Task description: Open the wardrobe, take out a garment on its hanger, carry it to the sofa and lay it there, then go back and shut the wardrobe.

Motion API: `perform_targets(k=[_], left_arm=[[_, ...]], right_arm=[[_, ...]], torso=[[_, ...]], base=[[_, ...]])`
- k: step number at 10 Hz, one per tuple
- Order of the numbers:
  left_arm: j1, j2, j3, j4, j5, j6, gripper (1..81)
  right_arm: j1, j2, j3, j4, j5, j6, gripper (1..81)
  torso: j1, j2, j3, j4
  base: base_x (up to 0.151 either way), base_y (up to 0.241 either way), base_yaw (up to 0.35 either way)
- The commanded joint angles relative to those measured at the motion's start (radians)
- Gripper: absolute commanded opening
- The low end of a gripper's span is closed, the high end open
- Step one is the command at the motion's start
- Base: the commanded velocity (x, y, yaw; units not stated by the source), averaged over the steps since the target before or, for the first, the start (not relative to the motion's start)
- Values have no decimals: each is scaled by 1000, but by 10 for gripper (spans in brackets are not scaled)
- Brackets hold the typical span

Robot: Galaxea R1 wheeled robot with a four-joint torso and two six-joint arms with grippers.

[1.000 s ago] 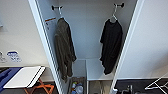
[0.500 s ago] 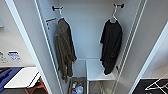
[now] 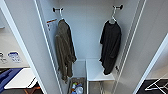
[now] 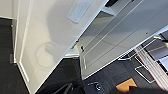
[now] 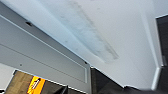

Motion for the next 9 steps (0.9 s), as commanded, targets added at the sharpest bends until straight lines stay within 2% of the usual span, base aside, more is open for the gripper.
perform_targets(k=[1, 6, 9], left_arm=[[124, 283, -312, -123, -66, -8, 811], [165, 580, -648, -175, 94, -6, 811], [200, 738, -852, -174, 111, -6, 811]], right_arm=[[-57, 99, -196, 96, -66, 30, 811], [-242, 354, -475, 100, -55, 29, 811], [-342, 517, -649, 99, -54, 29, 811]], torso=[[0, 0, 0, 0], [-1, -1, 1, 0], [-2, -1, 1, 0]], base=[[0, 0, 0], [0, 0, 0], [0, 0, 0]])
